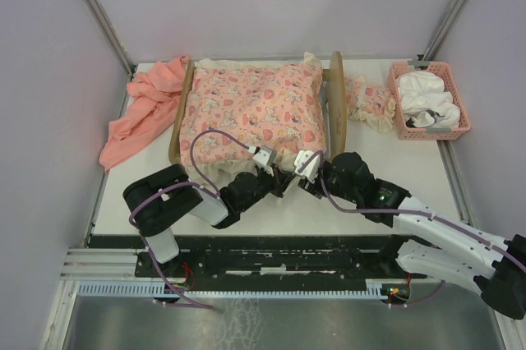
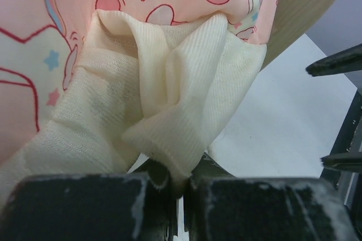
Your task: Set up the pet bed
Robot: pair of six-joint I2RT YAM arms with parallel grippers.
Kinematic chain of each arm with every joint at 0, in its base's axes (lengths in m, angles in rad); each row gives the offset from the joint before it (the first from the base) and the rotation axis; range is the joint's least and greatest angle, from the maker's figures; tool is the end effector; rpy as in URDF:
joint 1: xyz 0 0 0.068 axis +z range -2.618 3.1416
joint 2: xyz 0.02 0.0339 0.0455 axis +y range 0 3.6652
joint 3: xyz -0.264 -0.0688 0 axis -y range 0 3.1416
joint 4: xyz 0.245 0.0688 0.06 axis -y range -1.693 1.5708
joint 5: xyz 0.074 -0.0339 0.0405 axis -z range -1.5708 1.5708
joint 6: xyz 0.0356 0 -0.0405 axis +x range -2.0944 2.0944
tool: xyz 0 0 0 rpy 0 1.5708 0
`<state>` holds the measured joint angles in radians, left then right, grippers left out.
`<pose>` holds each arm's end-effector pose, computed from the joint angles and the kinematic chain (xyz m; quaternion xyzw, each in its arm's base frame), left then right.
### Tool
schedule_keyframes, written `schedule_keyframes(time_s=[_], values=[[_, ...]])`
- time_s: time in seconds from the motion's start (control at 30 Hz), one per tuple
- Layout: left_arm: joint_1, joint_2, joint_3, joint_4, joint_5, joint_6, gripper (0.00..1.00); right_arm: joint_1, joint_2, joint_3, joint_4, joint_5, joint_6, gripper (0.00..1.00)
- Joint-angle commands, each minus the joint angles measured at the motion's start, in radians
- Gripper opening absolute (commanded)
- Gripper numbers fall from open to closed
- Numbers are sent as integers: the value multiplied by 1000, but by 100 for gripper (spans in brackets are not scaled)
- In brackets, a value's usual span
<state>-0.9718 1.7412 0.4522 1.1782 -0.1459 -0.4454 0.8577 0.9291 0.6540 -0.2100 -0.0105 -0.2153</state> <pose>0.1729 -0.2441 0.1429 0.1464 0.7302 -0.3916 0.5403 0.1378 0.1598 0.2651 -0.4400 0.7345 0.1673 0.4887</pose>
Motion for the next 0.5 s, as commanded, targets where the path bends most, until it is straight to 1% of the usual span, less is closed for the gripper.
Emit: schedule_keyframes(time_s=[0.0,0.07,0.1,0.17,0.27,0.37,0.47], values=[[5,-17,-9,82,12,-37,3,9,-8,-90,149,-91,-522,54],[5,-20,-12,85,13,-39,3,7,10,-157,286,-58,-626,54],[5,-21,-12,86,14,-39,3,8,30,-172,324,-56,-669,53],[5,-25,-14,88,15,-37,3,8,76,-166,316,-94,-731,53],[5,-27,-14,89,14,-36,3,9,122,-178,365,-159,-753,53],[5,-31,-16,89,16,-35,3,10,161,-187,414,-189,-777,53],[5,-39,-20,85,8,-31,3,15,190,-177,419,-203,-800,53]])
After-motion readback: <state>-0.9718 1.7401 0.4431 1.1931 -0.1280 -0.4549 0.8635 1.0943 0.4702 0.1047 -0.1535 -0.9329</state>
